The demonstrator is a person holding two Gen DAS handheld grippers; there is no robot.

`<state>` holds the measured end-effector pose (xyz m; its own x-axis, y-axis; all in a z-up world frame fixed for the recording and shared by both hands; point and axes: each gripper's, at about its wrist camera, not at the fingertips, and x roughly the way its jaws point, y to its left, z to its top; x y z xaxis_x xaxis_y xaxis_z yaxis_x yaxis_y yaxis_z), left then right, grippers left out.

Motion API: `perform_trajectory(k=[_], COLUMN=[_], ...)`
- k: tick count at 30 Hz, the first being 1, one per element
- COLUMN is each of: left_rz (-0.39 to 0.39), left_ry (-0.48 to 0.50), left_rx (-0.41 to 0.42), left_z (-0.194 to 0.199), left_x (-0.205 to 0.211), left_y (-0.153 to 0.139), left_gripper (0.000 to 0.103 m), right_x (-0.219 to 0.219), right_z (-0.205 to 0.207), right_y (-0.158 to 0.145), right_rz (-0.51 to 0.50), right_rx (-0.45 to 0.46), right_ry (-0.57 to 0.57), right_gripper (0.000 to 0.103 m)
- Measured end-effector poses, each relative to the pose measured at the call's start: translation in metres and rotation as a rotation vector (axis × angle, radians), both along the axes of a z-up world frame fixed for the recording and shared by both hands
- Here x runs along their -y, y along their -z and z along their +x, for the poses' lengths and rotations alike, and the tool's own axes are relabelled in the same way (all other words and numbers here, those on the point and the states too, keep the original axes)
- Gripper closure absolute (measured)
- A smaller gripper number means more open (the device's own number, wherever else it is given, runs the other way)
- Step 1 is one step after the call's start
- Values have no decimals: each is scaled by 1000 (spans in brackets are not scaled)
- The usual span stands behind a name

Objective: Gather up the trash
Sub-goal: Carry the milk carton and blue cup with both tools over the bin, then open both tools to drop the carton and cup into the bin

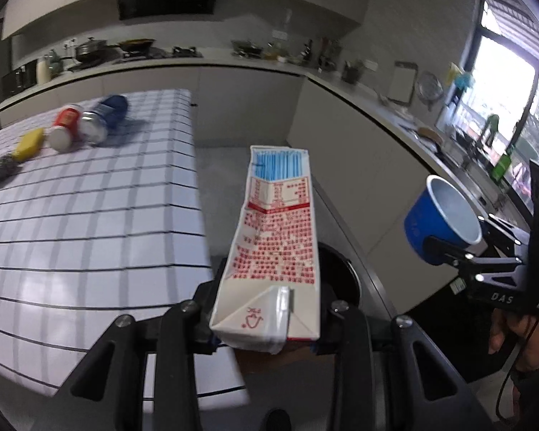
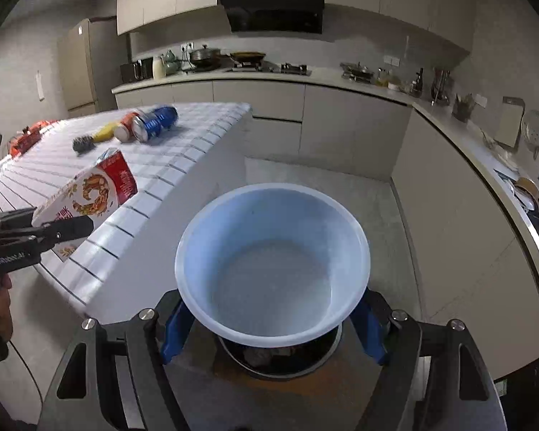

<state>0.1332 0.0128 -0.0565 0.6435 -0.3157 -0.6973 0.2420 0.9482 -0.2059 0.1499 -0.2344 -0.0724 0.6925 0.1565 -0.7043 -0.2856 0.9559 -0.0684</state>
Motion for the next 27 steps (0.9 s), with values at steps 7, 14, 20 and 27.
perform_trajectory(k=[7,14,20,27], left_rz=[22,44,44,38], left_ry=[25,-7,-20,-56], left_rx=[-90,-179,-243,-367], left_z=[14,29,38,59], left_x=[48,76,93,103], left_y=[38,73,101,153], left_gripper=[67,67,67,34], right_x=[28,45,51,39], right_z=[13,35,56,85], right_y=[37,79,119,168], right_rz=[-44,-82,-99,-164], right_rx=[-62,-132,-200,-246], right_ry=[-67,-158,-214,-316], right_gripper=[25,25,25,13])
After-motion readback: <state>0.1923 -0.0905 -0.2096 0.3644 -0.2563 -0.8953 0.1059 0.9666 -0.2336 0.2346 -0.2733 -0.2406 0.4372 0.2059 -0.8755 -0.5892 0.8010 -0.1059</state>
